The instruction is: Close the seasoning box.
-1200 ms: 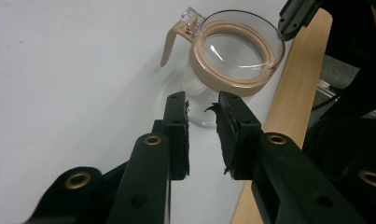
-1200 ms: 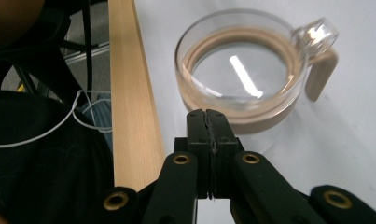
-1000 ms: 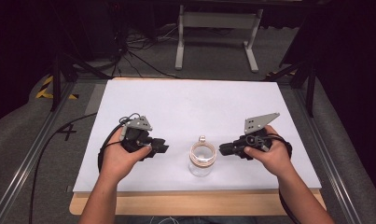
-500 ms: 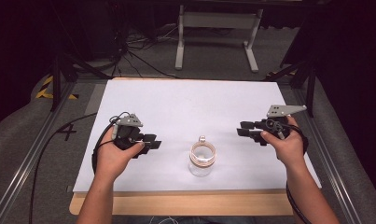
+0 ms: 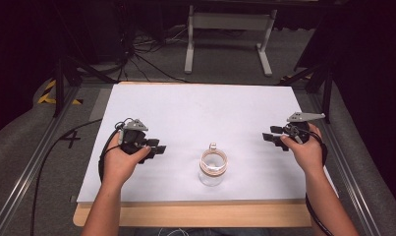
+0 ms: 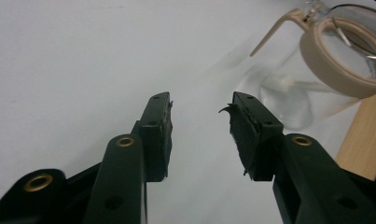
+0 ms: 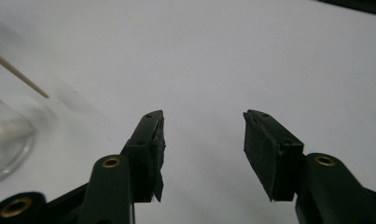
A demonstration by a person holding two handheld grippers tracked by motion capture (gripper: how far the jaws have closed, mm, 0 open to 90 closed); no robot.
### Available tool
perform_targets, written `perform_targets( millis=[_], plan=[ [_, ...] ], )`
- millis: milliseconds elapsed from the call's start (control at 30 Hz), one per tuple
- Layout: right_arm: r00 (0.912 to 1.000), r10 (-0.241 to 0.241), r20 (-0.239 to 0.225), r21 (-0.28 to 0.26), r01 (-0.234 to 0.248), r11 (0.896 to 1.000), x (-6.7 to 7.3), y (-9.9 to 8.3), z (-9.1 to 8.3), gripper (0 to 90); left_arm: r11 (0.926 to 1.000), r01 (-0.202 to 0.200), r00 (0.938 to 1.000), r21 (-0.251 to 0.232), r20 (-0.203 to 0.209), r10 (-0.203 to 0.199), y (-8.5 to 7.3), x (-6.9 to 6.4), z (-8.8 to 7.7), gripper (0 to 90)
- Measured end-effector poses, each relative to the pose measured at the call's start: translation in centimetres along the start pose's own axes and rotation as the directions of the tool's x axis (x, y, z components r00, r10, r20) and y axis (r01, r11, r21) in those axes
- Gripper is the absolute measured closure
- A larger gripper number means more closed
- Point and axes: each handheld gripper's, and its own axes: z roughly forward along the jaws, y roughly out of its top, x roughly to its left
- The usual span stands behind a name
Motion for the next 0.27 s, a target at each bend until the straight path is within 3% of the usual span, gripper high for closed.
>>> perform_targets(
  millis=[267],
  plan=[
    [0.9996,0.016,0.023,0.067,-0.018,0.998,-1.3,-1.5,1.9,44.5,0.9998,0.018,0.999,-0.003,-0.042,-0.018,-0.7,1.2,1.0,43.1]
  ],
)
